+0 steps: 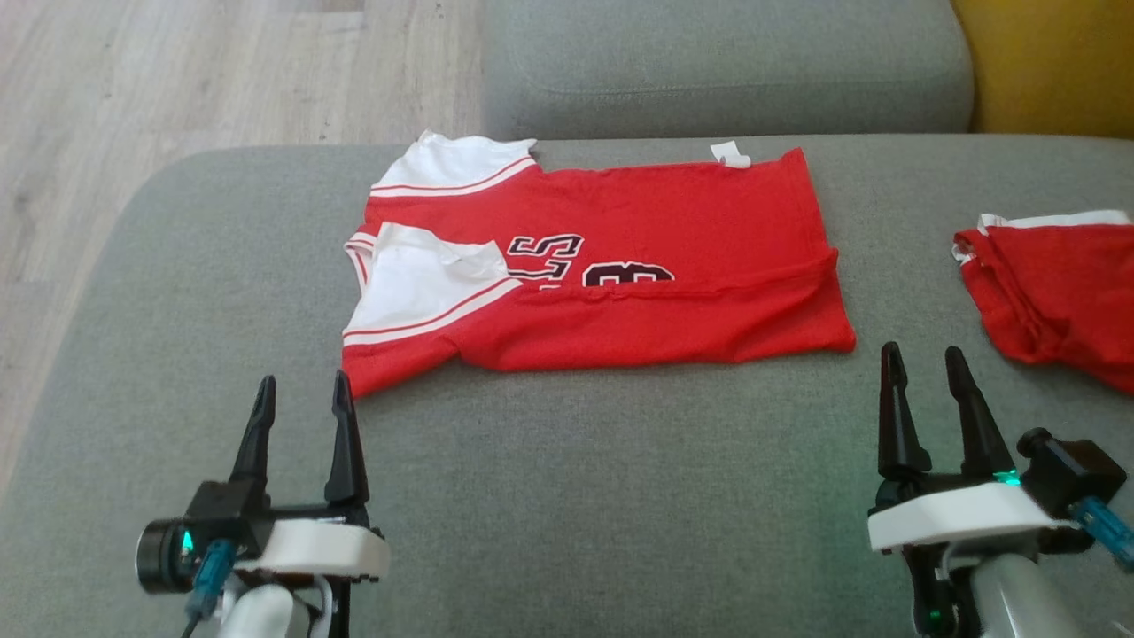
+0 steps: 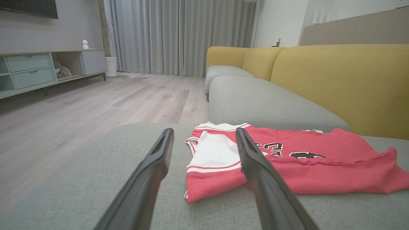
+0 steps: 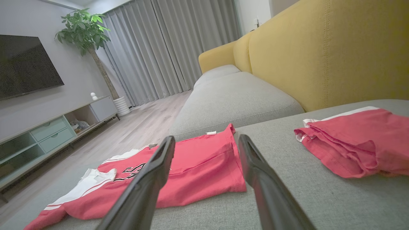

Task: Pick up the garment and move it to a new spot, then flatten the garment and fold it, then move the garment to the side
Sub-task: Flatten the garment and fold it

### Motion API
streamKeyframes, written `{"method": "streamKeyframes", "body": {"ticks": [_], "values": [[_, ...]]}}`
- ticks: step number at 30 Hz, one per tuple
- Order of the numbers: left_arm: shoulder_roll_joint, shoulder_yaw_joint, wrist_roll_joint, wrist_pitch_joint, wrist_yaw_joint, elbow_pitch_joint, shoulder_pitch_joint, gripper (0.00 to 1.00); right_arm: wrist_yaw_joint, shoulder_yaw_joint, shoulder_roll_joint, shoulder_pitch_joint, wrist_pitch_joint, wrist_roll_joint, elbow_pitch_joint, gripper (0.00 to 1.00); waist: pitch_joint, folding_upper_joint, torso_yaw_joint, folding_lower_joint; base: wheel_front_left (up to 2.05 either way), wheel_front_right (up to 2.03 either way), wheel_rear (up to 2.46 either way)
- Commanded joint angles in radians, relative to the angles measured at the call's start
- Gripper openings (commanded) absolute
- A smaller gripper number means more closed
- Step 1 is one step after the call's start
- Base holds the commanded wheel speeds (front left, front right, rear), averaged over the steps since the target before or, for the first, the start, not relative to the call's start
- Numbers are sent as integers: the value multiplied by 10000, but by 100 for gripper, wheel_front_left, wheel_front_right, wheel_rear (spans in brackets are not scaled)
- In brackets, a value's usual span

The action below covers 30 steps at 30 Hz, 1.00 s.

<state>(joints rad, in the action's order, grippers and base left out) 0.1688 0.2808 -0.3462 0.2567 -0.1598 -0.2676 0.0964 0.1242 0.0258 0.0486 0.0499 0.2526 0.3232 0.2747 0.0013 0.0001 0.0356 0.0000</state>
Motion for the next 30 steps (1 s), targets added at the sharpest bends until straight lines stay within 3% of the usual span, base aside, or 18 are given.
{"method": "streamKeyframes", "body": {"ticks": [1,14,24,29,30], "values": [[12,-460,128,51,125,129,677,100,65,307,18,482,91,53,-364,100,145,-1,-75,0,0,0,0],[236,-590,-470,-1360,741,-3237,2752,100,65,960,17,821,91,69,-473,100,1559,-1,-865,0,0,0,0],[684,-885,-644,-1704,582,-5830,4080,100,65,1089,17,1080,91,181,-560,100,2147,-1,-1372,0,0,0,0],[674,-866,-902,-2362,910,-6754,4394,100,65,884,17,1177,91,266,-626,100,2213,-1,-1417,0,0,0,0],[663,-774,-885,-2525,1020,-6888,4433,55,65,821,17,1217,91,273,-651,100,2214,-1,-1403,0,0,0,0]]}}
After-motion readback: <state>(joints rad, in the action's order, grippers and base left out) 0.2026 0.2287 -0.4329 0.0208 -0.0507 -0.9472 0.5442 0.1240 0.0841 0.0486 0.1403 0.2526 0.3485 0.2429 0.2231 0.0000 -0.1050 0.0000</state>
